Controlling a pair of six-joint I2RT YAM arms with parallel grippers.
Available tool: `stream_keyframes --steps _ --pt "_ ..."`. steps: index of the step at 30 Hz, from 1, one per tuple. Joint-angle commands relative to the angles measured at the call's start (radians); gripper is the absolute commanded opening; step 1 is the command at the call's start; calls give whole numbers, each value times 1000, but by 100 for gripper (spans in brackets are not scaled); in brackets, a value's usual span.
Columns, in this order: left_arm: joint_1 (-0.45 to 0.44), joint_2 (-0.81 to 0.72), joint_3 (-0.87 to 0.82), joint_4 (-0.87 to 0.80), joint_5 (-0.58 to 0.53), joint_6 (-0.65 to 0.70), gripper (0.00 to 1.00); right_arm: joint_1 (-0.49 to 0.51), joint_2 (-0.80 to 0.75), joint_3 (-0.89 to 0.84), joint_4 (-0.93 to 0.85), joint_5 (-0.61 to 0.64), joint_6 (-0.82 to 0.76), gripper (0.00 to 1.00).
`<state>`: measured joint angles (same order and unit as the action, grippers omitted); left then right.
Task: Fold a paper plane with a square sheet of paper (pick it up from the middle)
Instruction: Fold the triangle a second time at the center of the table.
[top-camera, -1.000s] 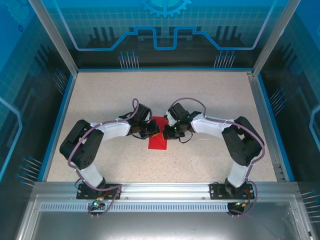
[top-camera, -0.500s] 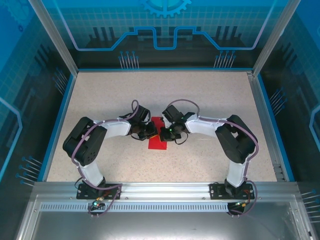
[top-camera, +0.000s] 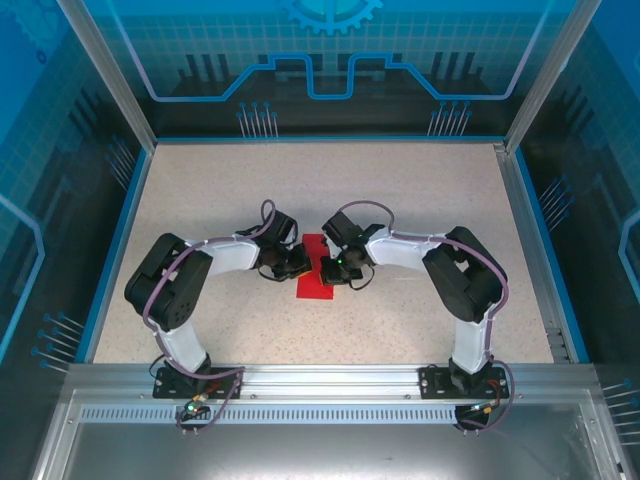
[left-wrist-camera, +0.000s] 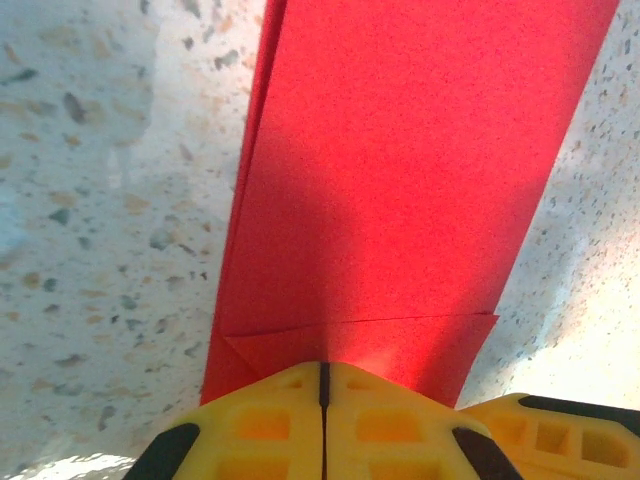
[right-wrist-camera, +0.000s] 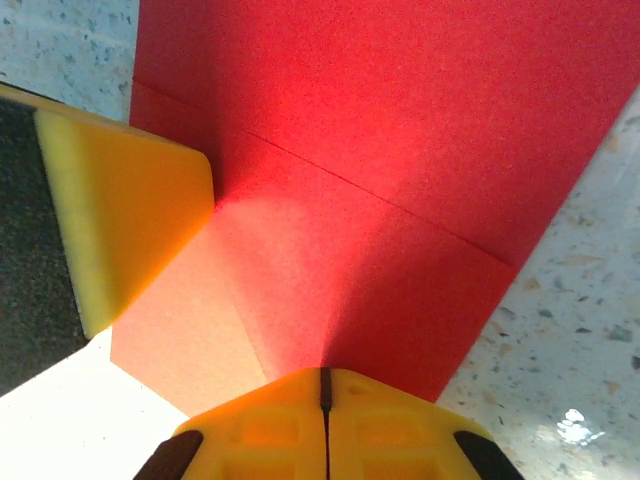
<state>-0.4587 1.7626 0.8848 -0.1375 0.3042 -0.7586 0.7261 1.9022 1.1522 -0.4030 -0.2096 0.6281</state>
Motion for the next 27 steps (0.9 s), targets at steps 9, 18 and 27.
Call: stream_keyframes --steps 9,18,27 --pt "8 29 13 -64 10 14 6 21 22 79 19 -65 -24 6" --pt "8 28 10 -74 6 2 6 32 66 85 0 -69 -30 6" --pt "8 32 8 -77 -6 -17 6 37 41 19 -26 -76 -57 6"
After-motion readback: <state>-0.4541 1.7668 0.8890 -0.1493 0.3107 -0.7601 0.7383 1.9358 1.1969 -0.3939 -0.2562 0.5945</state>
